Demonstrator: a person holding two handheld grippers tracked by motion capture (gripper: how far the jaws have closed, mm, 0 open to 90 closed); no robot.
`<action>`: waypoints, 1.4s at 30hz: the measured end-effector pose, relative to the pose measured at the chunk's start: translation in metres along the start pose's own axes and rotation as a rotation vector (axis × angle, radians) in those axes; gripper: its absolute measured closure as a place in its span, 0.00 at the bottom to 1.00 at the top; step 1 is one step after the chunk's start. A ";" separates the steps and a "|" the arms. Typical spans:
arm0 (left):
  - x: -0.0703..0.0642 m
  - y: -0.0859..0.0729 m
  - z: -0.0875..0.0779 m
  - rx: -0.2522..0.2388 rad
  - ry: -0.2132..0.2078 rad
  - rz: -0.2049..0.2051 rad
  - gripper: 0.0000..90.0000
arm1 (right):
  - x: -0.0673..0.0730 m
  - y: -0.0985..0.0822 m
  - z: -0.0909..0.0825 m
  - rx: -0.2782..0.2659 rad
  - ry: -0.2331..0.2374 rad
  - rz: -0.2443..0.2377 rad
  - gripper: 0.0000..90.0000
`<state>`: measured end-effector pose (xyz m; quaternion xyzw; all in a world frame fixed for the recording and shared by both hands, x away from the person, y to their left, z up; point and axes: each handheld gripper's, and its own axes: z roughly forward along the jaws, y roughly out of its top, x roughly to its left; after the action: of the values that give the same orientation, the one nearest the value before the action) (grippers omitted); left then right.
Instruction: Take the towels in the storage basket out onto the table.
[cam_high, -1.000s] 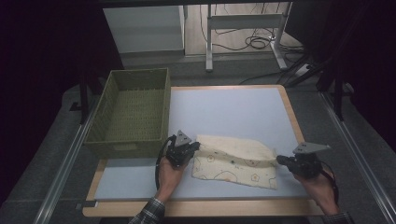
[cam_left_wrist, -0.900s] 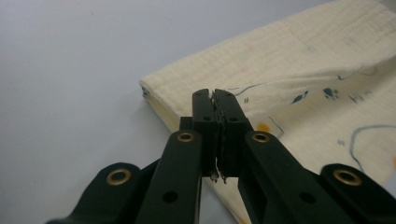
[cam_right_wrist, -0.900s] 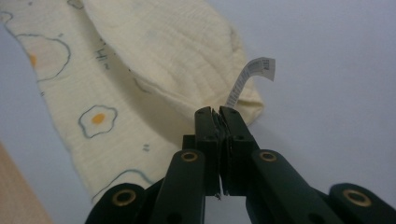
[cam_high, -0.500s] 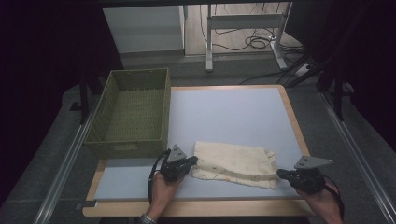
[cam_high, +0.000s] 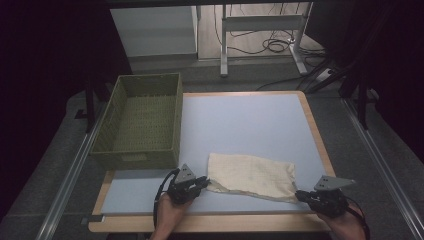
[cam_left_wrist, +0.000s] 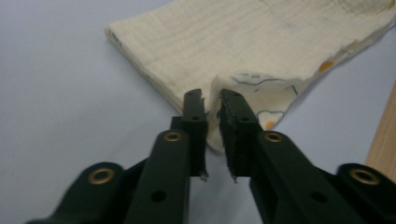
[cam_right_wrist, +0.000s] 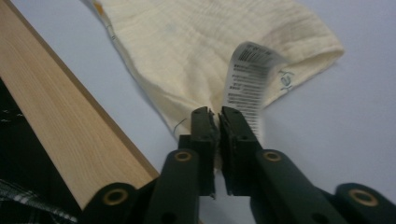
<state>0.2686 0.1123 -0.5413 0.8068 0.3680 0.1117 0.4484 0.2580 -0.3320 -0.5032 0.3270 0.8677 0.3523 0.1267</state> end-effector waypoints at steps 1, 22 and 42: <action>0.000 0.000 -0.001 0.001 -0.002 -0.004 0.79 | 0.000 0.000 -0.001 0.000 0.004 0.004 0.88; 0.004 0.033 0.025 0.053 0.054 0.025 0.46 | -0.045 0.034 0.002 -0.045 -0.070 0.075 0.79; 0.011 0.030 0.044 0.113 0.096 0.042 0.41 | -0.068 0.051 0.044 0.020 -0.184 0.059 0.99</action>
<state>0.3134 0.0815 -0.5440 0.8322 0.3778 0.1385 0.3814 0.3538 -0.3262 -0.5000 0.3845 0.8459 0.3158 0.1923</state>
